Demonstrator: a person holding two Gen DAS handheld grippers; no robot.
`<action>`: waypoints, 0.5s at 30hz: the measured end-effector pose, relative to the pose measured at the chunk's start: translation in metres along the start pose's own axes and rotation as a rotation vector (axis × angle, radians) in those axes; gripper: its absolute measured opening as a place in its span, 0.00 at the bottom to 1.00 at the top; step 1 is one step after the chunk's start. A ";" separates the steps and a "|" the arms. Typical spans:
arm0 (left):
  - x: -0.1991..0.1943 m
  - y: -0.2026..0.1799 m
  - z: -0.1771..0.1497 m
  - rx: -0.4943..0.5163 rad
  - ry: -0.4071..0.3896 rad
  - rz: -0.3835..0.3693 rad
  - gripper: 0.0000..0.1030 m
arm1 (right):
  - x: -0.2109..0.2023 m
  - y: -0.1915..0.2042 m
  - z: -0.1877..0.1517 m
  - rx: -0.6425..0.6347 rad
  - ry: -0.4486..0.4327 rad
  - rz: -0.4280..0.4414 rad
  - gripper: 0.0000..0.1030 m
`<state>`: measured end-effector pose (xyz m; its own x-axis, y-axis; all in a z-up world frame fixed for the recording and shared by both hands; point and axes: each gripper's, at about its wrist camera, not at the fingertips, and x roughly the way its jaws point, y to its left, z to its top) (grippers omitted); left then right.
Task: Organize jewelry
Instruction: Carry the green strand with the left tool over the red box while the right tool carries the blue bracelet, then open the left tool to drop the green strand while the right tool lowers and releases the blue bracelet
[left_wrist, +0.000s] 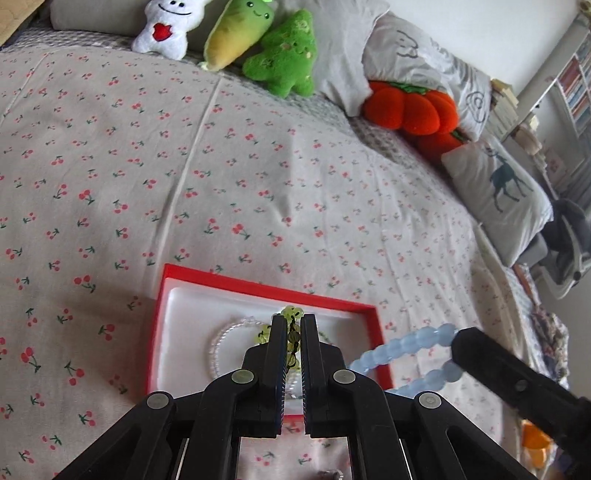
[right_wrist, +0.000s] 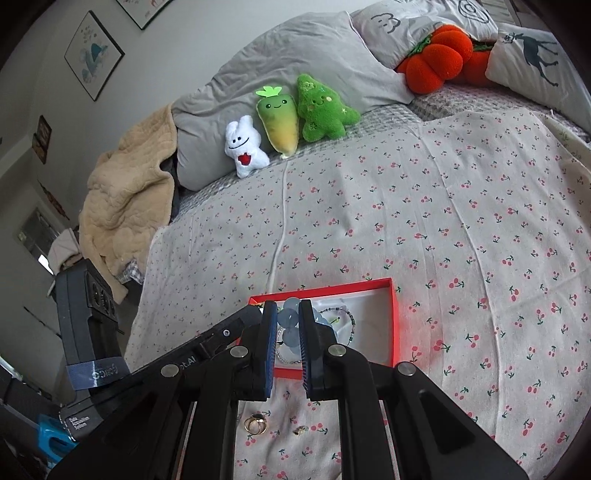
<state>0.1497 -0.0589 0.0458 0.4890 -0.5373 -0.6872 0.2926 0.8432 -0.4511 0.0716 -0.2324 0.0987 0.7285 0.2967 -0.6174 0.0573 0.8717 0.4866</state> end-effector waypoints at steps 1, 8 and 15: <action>0.005 0.002 -0.002 0.009 0.013 0.034 0.03 | 0.003 0.000 0.000 -0.002 0.005 -0.006 0.12; 0.022 0.004 -0.011 0.099 0.067 0.184 0.04 | 0.024 -0.002 0.001 -0.013 0.036 -0.029 0.12; 0.008 0.001 -0.015 0.180 0.040 0.285 0.42 | 0.034 0.010 0.003 -0.066 0.048 -0.050 0.12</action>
<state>0.1414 -0.0623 0.0314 0.5402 -0.2767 -0.7947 0.2907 0.9476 -0.1323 0.0996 -0.2149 0.0843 0.6925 0.2694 -0.6692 0.0460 0.9093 0.4137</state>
